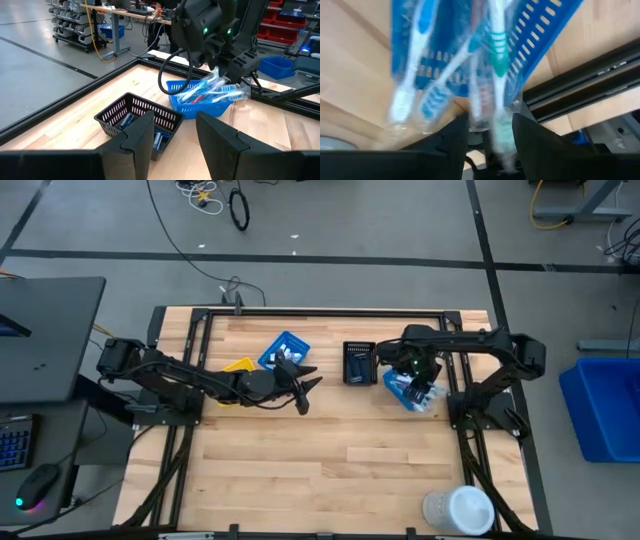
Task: Pick & Place Travel size toiletries
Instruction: Put the green toothbrush into the right blue bin, then return to Home Position
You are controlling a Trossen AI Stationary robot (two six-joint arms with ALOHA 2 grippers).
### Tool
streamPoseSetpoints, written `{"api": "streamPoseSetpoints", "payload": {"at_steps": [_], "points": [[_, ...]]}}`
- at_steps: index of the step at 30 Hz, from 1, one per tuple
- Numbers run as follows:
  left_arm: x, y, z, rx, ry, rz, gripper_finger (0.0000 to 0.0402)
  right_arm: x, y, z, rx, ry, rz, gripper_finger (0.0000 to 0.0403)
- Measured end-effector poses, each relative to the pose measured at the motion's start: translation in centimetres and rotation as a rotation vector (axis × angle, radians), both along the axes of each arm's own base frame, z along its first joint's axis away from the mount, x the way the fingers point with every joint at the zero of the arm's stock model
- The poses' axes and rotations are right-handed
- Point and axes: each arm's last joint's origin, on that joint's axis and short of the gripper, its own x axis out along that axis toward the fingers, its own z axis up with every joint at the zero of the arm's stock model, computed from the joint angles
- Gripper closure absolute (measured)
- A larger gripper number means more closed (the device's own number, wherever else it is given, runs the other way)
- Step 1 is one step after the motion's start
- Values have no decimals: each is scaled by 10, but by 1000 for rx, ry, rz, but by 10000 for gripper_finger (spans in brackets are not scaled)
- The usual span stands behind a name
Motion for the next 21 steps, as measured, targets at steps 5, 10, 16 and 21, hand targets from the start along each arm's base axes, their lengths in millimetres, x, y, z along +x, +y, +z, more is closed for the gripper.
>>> {"api": "streamPoseSetpoints", "payload": {"at_steps": [5, 10, 16, 21], "points": [[0, 2, 0, 0, 0, 8, 244, 9, 0, 13, -1, -59, -8, 236], [0, 4, 0, 2, 1, 13, 244, 22, 1, 35, -26, -156, 7, 244], [-7, 2, 5, 61, 45, 30, 260, 40, 18, 66, 10, -421, 170, 255], [-37, 1, 24, 116, 149, 92, 316, 36, 39, 92, 22, -618, 394, 264]]}}
